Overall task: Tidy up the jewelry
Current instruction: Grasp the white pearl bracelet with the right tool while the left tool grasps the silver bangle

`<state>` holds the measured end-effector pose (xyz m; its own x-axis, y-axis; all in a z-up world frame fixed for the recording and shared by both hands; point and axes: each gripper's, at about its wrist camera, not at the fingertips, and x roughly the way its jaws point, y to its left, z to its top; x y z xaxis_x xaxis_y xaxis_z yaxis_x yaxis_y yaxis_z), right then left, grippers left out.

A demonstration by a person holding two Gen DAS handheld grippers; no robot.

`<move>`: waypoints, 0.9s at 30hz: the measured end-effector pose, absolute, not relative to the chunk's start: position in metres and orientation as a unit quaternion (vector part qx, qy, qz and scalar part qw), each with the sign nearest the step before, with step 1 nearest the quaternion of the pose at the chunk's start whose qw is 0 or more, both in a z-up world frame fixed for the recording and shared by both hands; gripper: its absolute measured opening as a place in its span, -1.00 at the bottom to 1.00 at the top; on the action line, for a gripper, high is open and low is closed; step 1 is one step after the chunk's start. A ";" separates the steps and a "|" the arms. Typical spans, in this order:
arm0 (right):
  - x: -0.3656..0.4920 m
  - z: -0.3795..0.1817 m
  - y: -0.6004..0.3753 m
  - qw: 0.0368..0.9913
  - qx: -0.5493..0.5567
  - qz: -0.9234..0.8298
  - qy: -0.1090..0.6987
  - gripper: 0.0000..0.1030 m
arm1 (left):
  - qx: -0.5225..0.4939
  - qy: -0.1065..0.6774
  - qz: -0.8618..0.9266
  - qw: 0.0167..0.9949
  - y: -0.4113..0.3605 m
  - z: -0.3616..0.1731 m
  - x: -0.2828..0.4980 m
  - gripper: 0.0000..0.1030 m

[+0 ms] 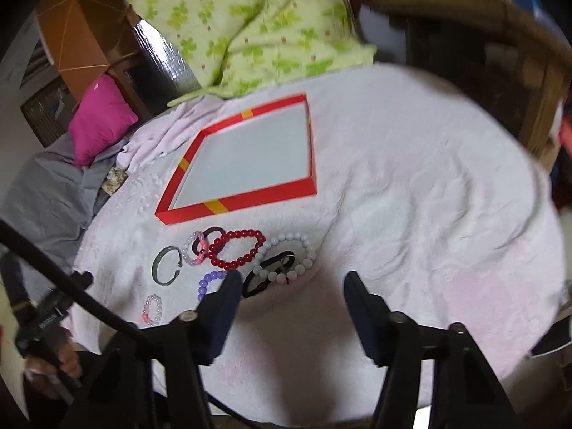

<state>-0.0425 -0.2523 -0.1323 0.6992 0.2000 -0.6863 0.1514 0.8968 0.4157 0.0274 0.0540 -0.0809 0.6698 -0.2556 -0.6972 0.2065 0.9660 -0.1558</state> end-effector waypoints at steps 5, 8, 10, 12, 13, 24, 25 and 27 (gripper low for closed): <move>-0.010 -0.156 -0.253 0.880 0.246 0.026 0.405 -0.28 | -0.025 0.395 -0.160 0.904 0.043 -0.094 0.036 1.00; 0.006 -0.169 -0.259 0.865 0.271 0.018 0.422 -0.31 | -0.010 0.395 -0.181 0.901 0.032 -0.095 0.042 0.93; 0.014 -0.178 -0.266 0.853 0.298 0.018 0.429 -0.51 | -0.004 0.401 -0.191 0.896 0.028 -0.097 0.050 0.77; 0.023 -0.183 -0.271 0.841 0.317 0.019 0.437 -0.54 | -0.004 0.413 -0.198 0.889 0.025 -0.102 0.060 0.65; 0.025 -0.185 -0.271 0.840 0.317 0.017 0.440 -0.54 | -0.007 0.419 -0.200 0.886 0.024 -0.104 0.064 0.56; 0.027 -0.183 -0.270 0.852 0.304 0.016 0.425 -0.80 | 0.029 0.476 -0.220 0.851 0.001 -0.134 0.097 -0.22; 0.026 -0.180 -0.271 0.855 0.305 0.016 0.419 -0.80 | 0.037 0.471 -0.222 0.853 -0.001 -0.133 0.097 -0.25; 0.023 -0.176 -0.273 0.859 0.308 0.021 0.409 -0.80 | 0.048 0.467 -0.227 0.853 -0.005 -0.133 0.097 -0.47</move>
<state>0.0229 -0.2729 -0.1757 0.6650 0.2870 -0.6894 0.2162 0.8097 0.5456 0.0968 -0.0053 -0.1333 0.4613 -0.3435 -0.8181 0.4331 0.8919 -0.1303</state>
